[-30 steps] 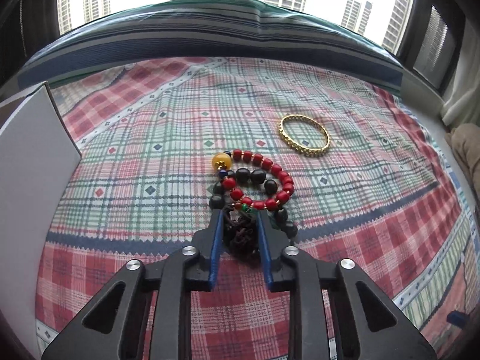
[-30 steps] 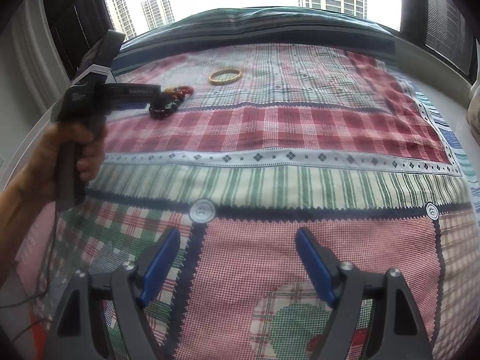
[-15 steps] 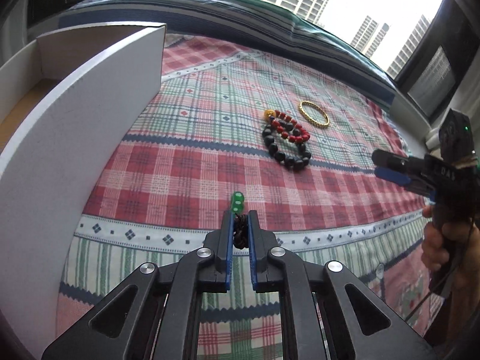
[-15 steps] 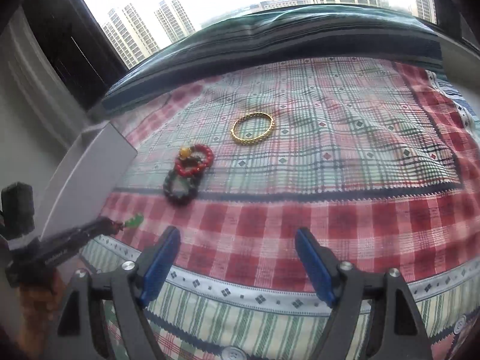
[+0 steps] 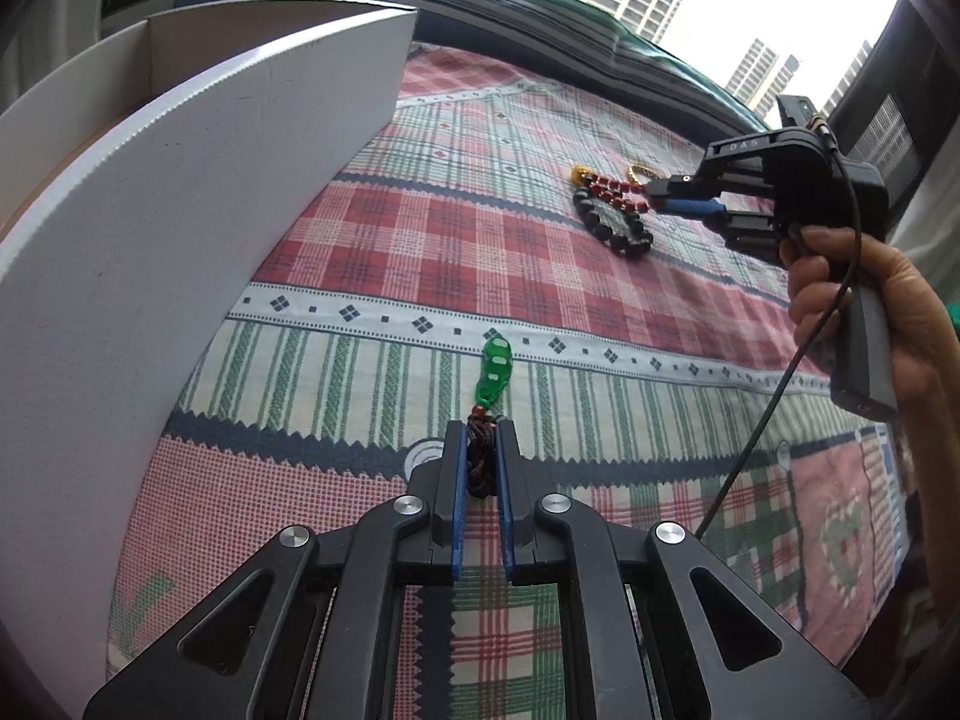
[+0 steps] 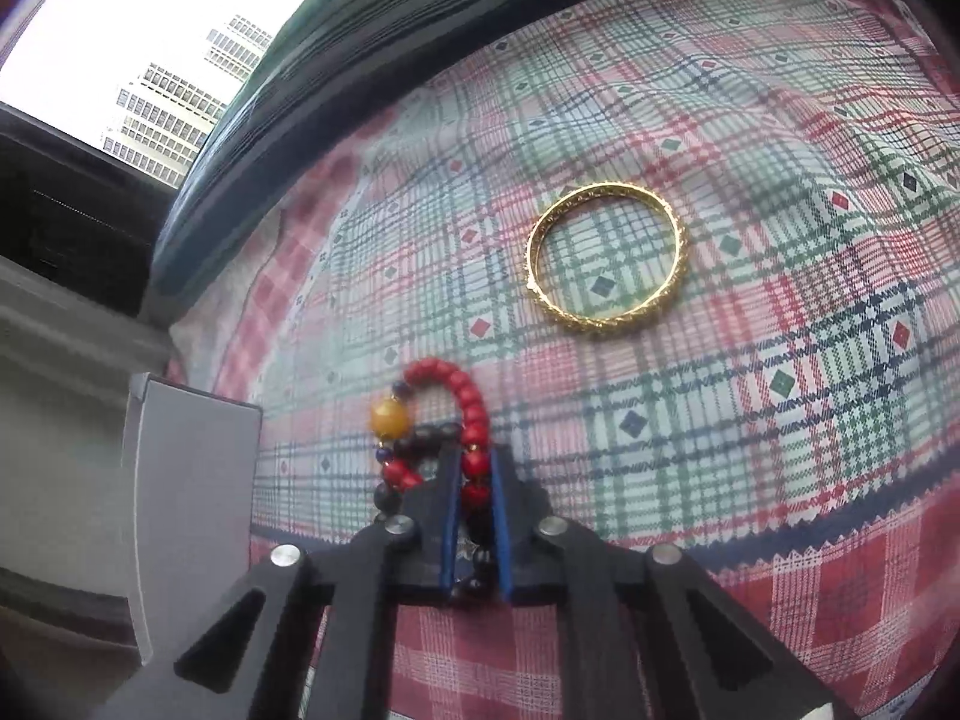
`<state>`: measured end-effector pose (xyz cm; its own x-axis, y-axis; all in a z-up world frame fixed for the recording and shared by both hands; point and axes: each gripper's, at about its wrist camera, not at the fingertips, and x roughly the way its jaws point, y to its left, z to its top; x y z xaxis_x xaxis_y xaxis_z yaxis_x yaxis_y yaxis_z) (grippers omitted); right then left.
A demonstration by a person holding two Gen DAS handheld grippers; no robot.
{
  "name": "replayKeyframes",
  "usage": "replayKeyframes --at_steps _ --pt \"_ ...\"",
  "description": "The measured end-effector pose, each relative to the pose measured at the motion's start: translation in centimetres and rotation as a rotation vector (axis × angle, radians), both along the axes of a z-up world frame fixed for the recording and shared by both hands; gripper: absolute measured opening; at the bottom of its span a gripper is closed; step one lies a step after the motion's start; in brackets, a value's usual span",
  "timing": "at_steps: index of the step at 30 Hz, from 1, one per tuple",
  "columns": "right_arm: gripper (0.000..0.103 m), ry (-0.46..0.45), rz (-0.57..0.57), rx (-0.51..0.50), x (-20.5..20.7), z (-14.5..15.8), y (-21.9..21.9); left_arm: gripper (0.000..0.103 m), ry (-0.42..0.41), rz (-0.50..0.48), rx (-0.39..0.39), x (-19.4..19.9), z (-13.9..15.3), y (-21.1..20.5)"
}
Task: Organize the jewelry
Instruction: 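Grasp the green pendant with the left tool while the right tool grasps the red bead bracelet, then lay the pendant and red bracelet back on the quilt, opening both tools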
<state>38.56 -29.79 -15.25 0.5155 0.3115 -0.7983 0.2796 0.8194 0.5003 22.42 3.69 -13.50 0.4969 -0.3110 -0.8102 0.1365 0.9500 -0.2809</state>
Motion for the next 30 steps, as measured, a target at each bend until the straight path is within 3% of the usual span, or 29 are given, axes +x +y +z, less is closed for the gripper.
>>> replayKeyframes --at_steps 3,7,11,13,14,15,16,17,18,23,30 --pt "0.010 -0.047 0.053 0.027 -3.0 1.8 0.0 0.007 0.009 -0.015 -0.014 -1.2 0.1 -0.1" --pt "0.010 -0.036 0.068 0.056 -9.8 2.6 -2.1 0.007 0.016 -0.032 -0.024 -3.2 0.4 -0.6" --pt "0.010 0.011 0.027 0.020 -18.3 1.5 -5.2 0.008 0.020 -0.044 -0.012 -4.9 0.3 -1.3" --pt "0.012 0.036 0.017 -0.055 -22.5 0.8 -6.3 0.009 0.024 -0.049 0.006 -5.5 0.0 -1.8" --pt "0.014 0.045 0.014 -0.110 -24.3 0.7 -6.4 0.016 0.031 -0.046 0.017 -5.7 -0.3 -2.0" --pt "0.014 0.049 0.012 -0.170 -25.9 0.6 -6.6 0.033 0.044 -0.045 0.018 -5.8 -0.5 -2.1" --pt "0.026 0.046 0.003 -0.214 -27.7 0.6 -6.7 0.045 0.057 -0.037 0.015 -6.0 -0.6 -2.1" --pt "0.049 0.034 -0.014 -0.230 -29.4 0.6 -6.7 0.065 0.055 -0.023 0.009 -6.4 -0.5 -1.9" --pt "0.057 0.020 -0.035 -0.237 -31.0 0.8 -6.6 0.073 0.044 -0.007 0.007 -6.8 -0.3 -1.8" --pt "0.060 -0.027 -0.056 -0.423 -36.6 1.7 -5.5 0.078 0.040 0.032 0.008 -8.1 0.6 -1.0" --pt "0.061 -0.014 0.033 -0.574 -37.3 2.0 -2.7 0.087 0.016 0.079 0.100 -10.2 1.0 -0.2"
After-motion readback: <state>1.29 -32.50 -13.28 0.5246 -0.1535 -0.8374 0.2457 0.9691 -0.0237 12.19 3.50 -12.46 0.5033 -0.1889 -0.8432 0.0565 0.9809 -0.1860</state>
